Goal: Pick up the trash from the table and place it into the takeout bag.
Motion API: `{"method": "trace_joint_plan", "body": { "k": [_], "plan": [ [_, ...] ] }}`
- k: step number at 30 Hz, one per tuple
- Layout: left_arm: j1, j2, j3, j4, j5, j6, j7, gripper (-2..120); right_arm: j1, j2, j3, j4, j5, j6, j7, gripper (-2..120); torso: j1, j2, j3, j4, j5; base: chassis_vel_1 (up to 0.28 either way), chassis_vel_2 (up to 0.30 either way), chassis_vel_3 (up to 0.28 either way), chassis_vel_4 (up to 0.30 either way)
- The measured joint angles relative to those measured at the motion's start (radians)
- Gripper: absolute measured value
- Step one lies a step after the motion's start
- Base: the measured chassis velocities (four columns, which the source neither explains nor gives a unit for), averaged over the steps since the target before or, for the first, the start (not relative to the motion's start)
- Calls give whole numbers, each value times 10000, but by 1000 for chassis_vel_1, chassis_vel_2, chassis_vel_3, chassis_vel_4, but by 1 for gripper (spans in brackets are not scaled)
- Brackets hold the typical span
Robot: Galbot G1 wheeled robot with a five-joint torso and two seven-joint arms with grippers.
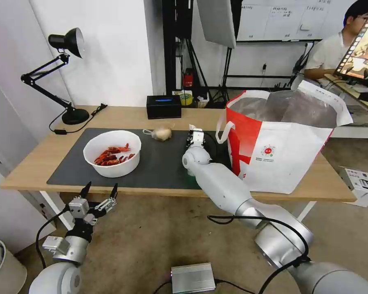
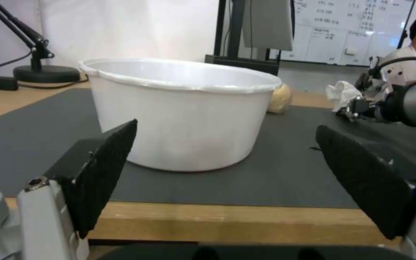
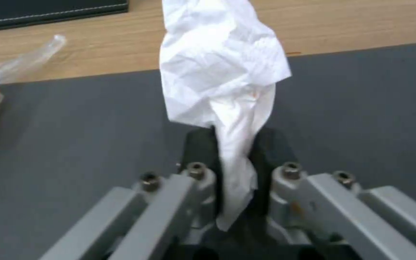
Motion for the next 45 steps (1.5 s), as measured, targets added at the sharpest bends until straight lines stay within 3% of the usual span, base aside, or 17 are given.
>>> {"method": "trace_joint_plan", "body": {
  "k": [3, 20, 23, 28, 45],
  "plan": [
    [10, -25, 0, -2, -1, -11, -1, 100, -20, 0, -15, 4, -4, 26, -55, 0, 1, 0, 1, 4, 0, 0, 0, 0, 0],
    [3, -26, -68, -107, -15, -14, -5, 100, -200, -19, -89, 77, -488, 301, -278, 0, 3, -3, 3, 1, 0, 0, 0, 0, 0],
    [48, -53, -86, -108, -16, -18, -6, 100, -309, -94, -214, 245, -824, 465, -496, 0, 3, -4, 4, 15, 2, 0, 0, 0, 0],
    [87, -65, -173, -112, -22, -35, -6, 100, -462, -238, -378, 504, -1222, 727, -692, 0, 5, -6, 6, 13, 3, 0, 0, 0, 0],
    [419, -128, -368, -535, -18, -37, -6, 100, -1324, -1513, -986, 2929, -2717, 1636, -1174, 0, 5, -4, 2, 5, 2, 0, 0, 0, 0]
  ]
}}
